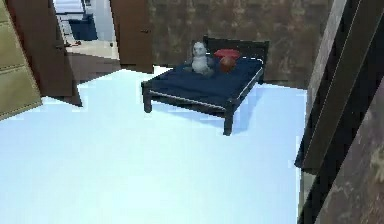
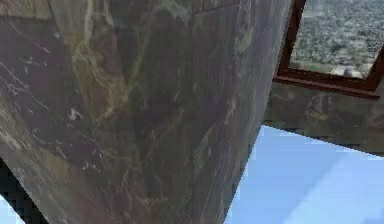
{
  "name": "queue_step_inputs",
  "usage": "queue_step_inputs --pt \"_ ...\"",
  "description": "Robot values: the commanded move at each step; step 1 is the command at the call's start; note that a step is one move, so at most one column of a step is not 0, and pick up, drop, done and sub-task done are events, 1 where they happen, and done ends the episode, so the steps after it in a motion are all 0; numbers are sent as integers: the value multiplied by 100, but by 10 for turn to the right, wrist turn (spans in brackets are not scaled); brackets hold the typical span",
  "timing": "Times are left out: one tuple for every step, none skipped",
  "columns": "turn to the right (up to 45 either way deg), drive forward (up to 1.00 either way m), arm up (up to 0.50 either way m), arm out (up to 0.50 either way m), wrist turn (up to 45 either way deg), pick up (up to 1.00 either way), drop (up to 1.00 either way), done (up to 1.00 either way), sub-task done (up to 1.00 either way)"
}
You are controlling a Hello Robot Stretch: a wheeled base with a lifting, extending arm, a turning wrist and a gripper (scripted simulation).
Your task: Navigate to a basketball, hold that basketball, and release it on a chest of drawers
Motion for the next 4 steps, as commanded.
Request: queue_step_inputs --pt "-60 0 0 0 0 0 0 0 0" --pt "0 5 0 0 0 0 0 0 0" --pt "270 0 0 0 0 0 0 0 0" --pt "0 80 0 0 0 0 0 0 0"
